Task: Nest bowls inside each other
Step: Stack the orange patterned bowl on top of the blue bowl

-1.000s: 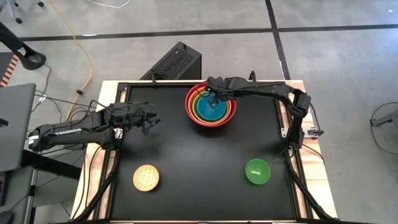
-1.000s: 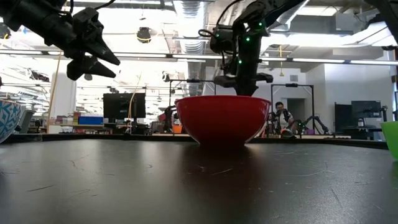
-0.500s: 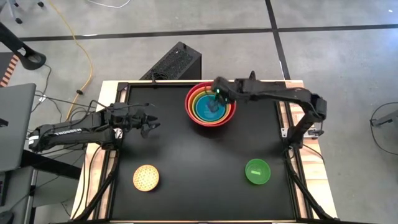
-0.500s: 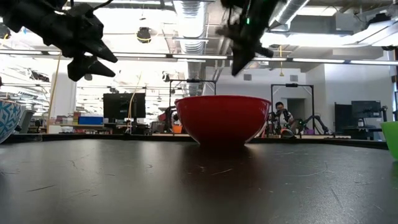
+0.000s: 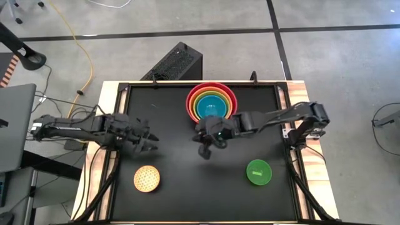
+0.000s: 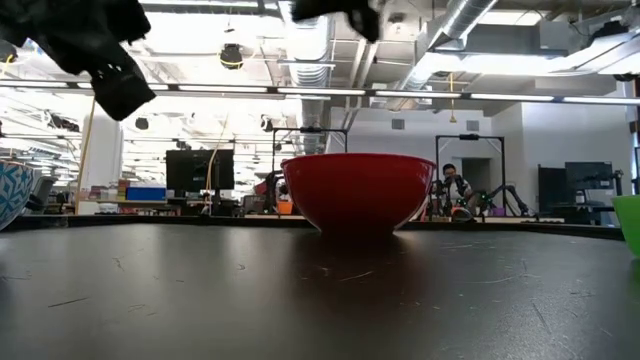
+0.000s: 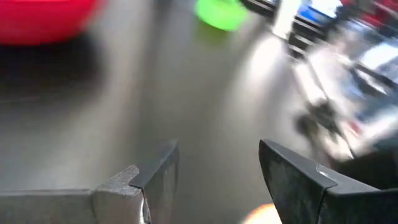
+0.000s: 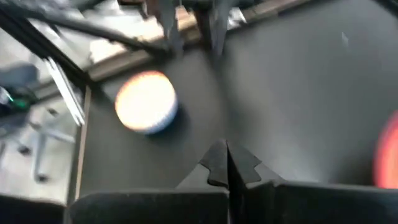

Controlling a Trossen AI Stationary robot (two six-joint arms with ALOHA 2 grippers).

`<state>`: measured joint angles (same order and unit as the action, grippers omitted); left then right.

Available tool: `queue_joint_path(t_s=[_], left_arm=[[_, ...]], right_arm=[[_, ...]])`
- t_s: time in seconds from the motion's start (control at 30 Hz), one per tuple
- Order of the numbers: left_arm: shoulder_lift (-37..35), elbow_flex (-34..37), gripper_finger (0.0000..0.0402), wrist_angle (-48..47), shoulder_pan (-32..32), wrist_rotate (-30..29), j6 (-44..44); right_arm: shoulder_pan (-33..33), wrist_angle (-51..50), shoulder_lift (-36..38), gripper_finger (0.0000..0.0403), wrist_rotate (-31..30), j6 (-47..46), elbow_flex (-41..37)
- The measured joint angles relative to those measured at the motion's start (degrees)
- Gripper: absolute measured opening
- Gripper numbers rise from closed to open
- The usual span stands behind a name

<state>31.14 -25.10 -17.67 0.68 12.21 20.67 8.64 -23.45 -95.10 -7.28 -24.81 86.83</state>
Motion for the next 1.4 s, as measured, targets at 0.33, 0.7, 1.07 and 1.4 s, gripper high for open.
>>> queue_joint_path(t_s=[0.33, 0.7, 1.07, 1.4], left_arm=[[3.51, -1.25, 0.0210, -11.54, 14.01, 5.73, -1.62], [20.34, -1.29, 0.0210, -9.94, 22.68, -5.28, 4.27], [30.83, -1.29, 0.0197, -8.22, 25.47, -11.59, 10.66], [35.03, -7.03, 0.0037, -7.31, 27.58, -15.75, 8.24]], right_arm=[[1.87, 11.47, -4.71, 0.0005, 1.45, -6.77, 0.00], [3.48, 9.18, -4.19, 0.0005, 4.90, -6.46, 0.00], [3.51, -1.24, -4.21, 0.0005, 13.79, -1.86, 0.00], [2.85, -10.15, -2.86, 0.0005, 16.71, 0.83, -0.04]])
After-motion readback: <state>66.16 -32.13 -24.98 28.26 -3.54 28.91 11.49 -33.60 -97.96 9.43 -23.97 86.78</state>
